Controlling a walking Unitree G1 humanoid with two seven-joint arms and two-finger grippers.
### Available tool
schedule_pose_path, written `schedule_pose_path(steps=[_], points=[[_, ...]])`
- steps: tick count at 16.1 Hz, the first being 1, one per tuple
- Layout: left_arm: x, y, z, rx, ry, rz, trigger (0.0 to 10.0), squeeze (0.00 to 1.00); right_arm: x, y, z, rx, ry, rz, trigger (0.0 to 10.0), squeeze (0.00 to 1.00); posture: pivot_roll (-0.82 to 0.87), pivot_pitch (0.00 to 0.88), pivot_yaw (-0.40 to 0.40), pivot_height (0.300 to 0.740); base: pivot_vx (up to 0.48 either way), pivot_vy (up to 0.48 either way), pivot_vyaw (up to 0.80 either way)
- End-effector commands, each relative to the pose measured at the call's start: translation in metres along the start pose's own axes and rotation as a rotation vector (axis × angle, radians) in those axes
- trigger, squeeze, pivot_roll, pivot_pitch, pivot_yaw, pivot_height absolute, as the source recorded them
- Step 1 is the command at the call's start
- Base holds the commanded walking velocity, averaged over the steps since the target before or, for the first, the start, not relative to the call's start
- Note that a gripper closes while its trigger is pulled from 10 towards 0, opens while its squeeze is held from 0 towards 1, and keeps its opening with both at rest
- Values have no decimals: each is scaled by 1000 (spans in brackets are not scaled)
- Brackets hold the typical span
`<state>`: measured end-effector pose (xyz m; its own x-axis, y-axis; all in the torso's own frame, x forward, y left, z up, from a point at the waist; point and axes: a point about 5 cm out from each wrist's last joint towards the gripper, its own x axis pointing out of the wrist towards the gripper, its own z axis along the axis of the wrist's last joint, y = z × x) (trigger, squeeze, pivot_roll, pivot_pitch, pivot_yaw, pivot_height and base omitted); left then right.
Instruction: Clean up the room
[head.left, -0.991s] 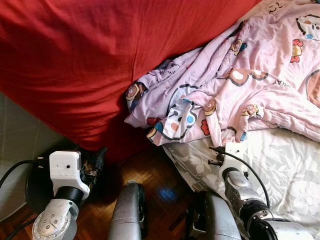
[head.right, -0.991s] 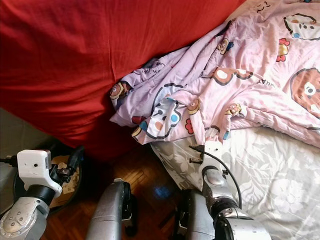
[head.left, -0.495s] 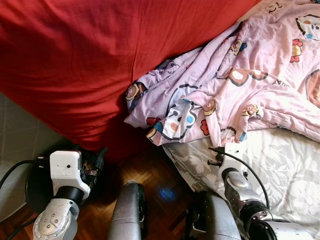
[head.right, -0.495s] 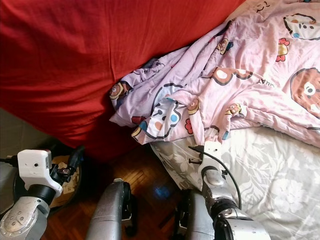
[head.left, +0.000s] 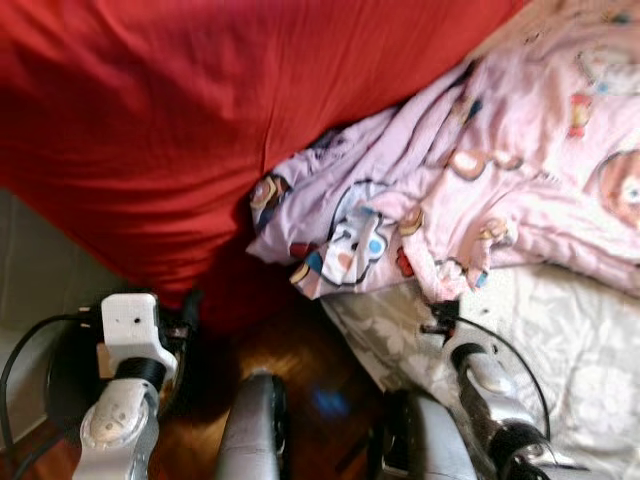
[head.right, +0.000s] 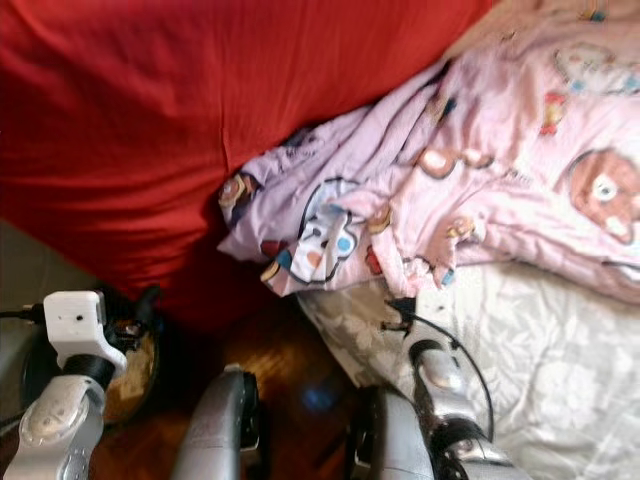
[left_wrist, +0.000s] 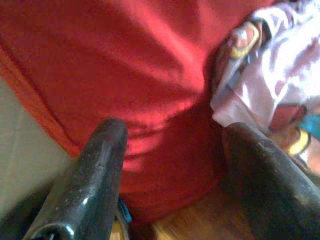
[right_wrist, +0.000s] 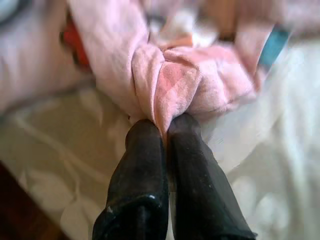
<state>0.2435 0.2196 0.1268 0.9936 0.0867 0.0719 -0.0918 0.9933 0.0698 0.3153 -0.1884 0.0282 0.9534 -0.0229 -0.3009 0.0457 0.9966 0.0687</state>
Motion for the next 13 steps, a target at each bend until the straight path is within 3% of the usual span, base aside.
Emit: schedule_pose_path(steps=[1,4,6,10,13], points=[[-5,10,-13,13,36,41,10000,0,-6,-9,-6,18,-14,-28,10000,0,157,108,6,644,0,0,0],[-7,12,-26,0,65,48,10000,0,-8,-16,-1,49,-65,-53,10000,0,133,53,13,644,0,0,0],[-2,4,-40,-27,84,49,10000,0,-7,-10,2,56,-87,-14,10000,0,113,9,13,644,0,0,0],[3,-7,-50,-69,81,53,10000,0,-11,-5,7,82,-151,16,10000,0,99,0,8,644,0,0,0],[6,-10,-54,-76,74,47,10000,0,-13,-2,1,96,-138,15,10000,0,95,0,14,644,0,0,0]])
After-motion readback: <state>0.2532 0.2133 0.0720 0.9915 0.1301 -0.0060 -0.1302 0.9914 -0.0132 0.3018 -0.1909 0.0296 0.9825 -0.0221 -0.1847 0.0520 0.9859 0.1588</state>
